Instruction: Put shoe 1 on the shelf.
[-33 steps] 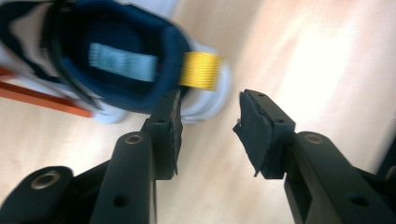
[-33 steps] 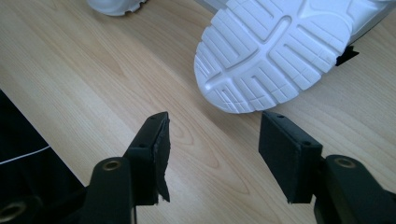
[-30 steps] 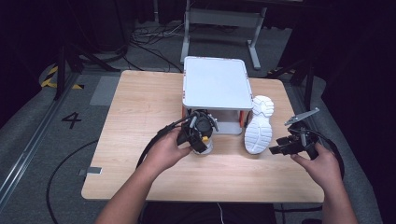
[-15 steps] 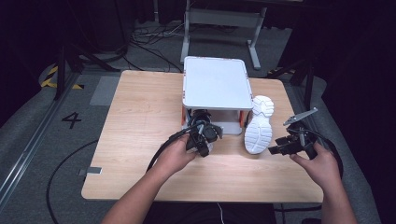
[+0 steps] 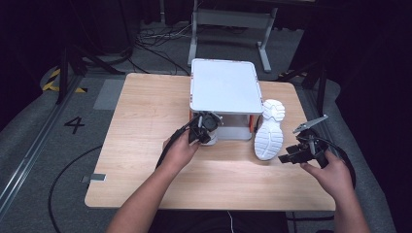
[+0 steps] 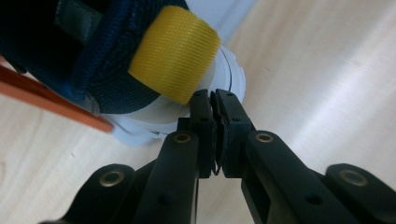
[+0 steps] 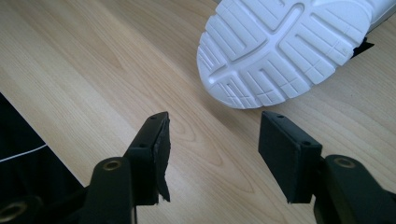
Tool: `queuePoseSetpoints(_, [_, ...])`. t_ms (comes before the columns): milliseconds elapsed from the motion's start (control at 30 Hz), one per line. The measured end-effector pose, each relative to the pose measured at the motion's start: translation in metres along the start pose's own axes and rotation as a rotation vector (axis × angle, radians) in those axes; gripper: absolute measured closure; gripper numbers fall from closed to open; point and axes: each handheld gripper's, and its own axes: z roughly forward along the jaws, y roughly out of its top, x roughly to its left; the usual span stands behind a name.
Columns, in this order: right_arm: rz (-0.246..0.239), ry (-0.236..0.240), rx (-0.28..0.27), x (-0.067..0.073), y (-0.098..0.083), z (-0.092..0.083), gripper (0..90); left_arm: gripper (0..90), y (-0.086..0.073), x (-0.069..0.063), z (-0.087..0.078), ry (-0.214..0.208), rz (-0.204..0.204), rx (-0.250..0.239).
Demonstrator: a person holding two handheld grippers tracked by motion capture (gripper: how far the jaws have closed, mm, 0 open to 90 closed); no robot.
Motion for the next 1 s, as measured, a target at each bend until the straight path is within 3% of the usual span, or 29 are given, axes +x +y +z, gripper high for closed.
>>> queuePoseSetpoints(100, [0.003, -0.009, 0.000, 0.001, -0.002, 0.000, 44.5, 85.3, 0.002, -0.005, 0.006, 0.081, 0.048, -0.003])
queuePoseSetpoints(233, [0.009, -0.016, -0.003, 0.001, -0.007, -0.003, 44.7, 83.5, 0.000, -0.004, 0.011, 0.117, 0.103, -0.040])
queuePoseSetpoints(333, [0.018, -0.020, -0.004, 0.000, -0.011, -0.004, 44.8, 80.5, -0.003, -0.001, 0.017, 0.143, 0.152, -0.099])
queuePoseSetpoints(400, [0.023, -0.020, -0.001, 0.001, -0.012, -0.005, 44.8, 72.2, -0.007, 0.001, 0.022, 0.171, 0.196, -0.137])
queuePoseSetpoints(467, [0.022, -0.021, -0.003, 0.000, -0.012, -0.005, 44.8, 71.7, -0.009, 0.001, 0.024, 0.185, 0.194, -0.143])
queuePoseSetpoints(500, [0.022, -0.021, -0.003, 0.001, -0.012, -0.005, 44.8, 71.7, -0.009, 0.001, 0.023, 0.173, 0.192, -0.139])
queuePoseSetpoints(600, [0.016, -0.017, -0.004, 0.000, -0.011, -0.004, 44.8, 70.6, -0.008, 0.003, 0.014, 0.109, 0.136, -0.115])
queuePoseSetpoints(700, [0.018, -0.017, -0.002, -0.002, -0.009, -0.003, 44.8, 65.0, -0.011, 0.010, -0.008, -0.030, 0.042, -0.102])
queuePoseSetpoints(767, [0.015, -0.017, -0.006, -0.003, -0.007, -0.003, 44.8, 59.8, -0.016, 0.015, -0.022, -0.087, 0.002, -0.103])
queuePoseSetpoints(867, [0.016, -0.019, -0.016, -0.004, -0.005, -0.005, 44.9, 55.8, -0.028, 0.021, -0.046, -0.120, -0.049, -0.120])
queuePoseSetpoints(1000, [0.022, -0.025, -0.023, -0.007, -0.003, -0.006, 45.1, 46.5, -0.045, 0.033, -0.069, -0.147, -0.142, -0.099])
